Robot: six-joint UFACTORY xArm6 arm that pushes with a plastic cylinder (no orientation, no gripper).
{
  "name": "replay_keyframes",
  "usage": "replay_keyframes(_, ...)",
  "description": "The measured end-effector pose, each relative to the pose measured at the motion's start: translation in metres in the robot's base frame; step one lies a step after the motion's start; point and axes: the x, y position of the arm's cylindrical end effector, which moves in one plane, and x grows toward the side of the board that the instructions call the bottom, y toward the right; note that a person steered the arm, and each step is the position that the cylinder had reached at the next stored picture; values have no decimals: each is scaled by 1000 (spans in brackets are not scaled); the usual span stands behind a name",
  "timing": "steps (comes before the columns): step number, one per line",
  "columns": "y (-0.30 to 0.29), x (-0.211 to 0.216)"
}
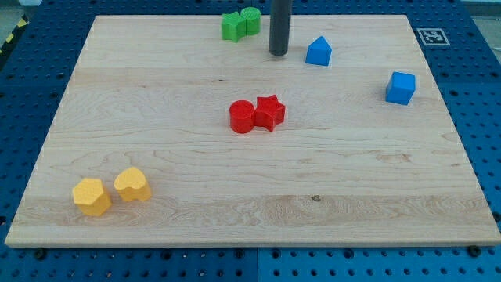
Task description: Place the blue triangle below the blue cube
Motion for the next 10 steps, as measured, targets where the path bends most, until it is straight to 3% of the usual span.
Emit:
replay_keyframes(1,13,0)
replay_keyframes(3,94,6)
replay_keyframes(10,96,108)
